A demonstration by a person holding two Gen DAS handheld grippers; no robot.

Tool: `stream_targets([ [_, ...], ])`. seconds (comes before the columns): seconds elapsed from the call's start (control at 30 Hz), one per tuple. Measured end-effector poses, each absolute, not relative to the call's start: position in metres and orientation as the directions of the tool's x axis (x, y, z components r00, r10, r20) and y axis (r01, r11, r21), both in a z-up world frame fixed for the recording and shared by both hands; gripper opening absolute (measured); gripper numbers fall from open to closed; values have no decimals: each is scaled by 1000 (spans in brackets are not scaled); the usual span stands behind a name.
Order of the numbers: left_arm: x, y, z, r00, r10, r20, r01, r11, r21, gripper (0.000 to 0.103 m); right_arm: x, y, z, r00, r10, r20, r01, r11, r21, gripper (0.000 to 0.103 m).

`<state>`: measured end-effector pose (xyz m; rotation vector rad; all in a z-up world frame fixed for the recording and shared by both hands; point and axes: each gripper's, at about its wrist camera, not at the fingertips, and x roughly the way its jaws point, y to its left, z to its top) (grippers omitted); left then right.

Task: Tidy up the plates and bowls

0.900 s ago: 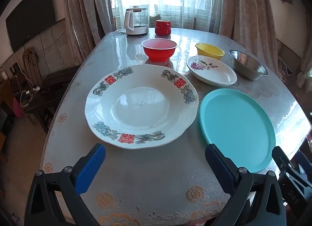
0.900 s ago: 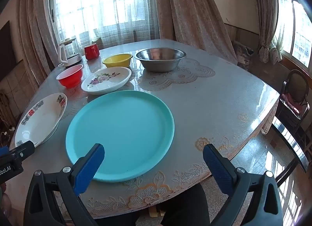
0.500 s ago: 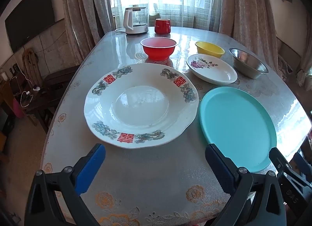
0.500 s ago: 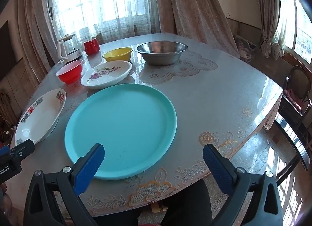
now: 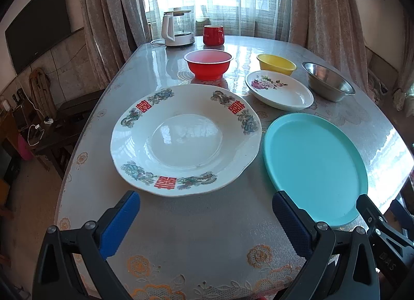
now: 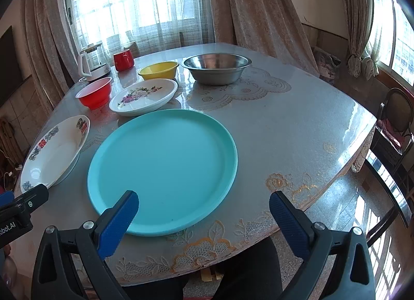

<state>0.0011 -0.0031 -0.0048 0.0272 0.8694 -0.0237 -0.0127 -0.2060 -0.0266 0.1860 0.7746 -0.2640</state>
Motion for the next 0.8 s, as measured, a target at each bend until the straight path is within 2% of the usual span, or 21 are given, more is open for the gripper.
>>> stream_targets([
  [0.8, 0, -5, -6, 641, -20, -767, 45, 999, 12, 103, -15, -209, -31, 668, -158, -727, 310, 947, 79, 103],
])
